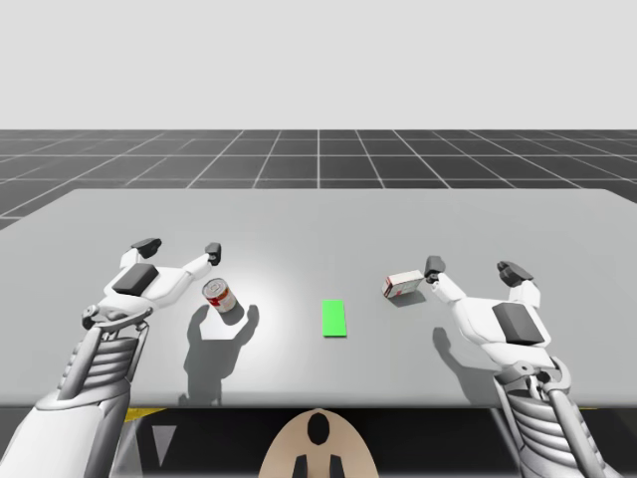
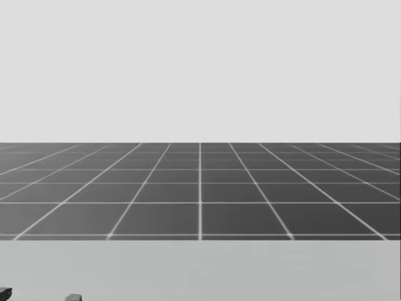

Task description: Look at the card. If it is red, pick the object on the left. If it is green, pick the object on the right.

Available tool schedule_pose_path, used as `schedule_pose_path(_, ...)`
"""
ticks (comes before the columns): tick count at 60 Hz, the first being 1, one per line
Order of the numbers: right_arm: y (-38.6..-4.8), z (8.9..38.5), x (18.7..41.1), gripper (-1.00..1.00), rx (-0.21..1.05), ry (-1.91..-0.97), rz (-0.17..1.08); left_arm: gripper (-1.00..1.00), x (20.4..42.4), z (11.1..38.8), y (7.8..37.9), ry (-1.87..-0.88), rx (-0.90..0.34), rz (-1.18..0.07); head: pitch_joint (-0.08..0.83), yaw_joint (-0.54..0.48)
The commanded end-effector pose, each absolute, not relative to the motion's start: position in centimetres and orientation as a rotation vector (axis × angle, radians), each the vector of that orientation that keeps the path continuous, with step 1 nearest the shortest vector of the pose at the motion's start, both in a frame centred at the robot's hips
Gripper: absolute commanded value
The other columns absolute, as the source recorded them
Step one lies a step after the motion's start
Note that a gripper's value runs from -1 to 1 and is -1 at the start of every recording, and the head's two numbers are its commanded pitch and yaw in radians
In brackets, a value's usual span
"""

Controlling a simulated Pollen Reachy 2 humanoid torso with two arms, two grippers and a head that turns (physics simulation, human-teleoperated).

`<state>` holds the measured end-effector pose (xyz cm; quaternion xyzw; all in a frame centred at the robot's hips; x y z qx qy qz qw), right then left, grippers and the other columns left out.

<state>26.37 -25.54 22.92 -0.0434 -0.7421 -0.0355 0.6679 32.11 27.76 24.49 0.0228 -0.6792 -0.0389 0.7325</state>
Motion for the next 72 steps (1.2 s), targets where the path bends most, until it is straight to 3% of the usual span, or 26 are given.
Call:
schedule_pose_path(1,-25.32,22.69,26.24,-1.00,-0.096,-1.677,-0.107,-1.00,32.13,24.46,27.75,-1.493,0.053,-0.087,0.001,0.00)
schedule_pose_path(12,-25.31,22.87,26.30,-1.00,-0.075,-1.658,-0.092,-1.00,32.14,24.42,27.74,-1.495,0.055,-0.090,0.033,0.00)
schedule_pose_path(17,-25.37,22.91,26.33,-1.00,-0.083,-1.652,-0.087,-1.00,32.15,24.39,27.75,-1.495,0.059,-0.092,0.094,0.00)
schedule_pose_path(39,-25.34,22.70,26.51,-1.00,-0.132,-1.653,-0.074,-1.00,32.18,24.27,27.59,-1.501,0.088,-0.108,0.465,-0.03)
schedule_pose_path(56,-25.38,22.44,26.66,-1.00,-0.141,-1.648,-0.063,-1.00,32.09,24.46,27.53,-1.502,0.076,-0.110,0.680,-0.04)
schedule_pose_path(72,-25.31,22.36,26.77,-1.00,-0.141,-1.648,-0.056,-1.00,31.75,24.94,27.53,-1.533,0.060,-0.101,0.762,-0.05)
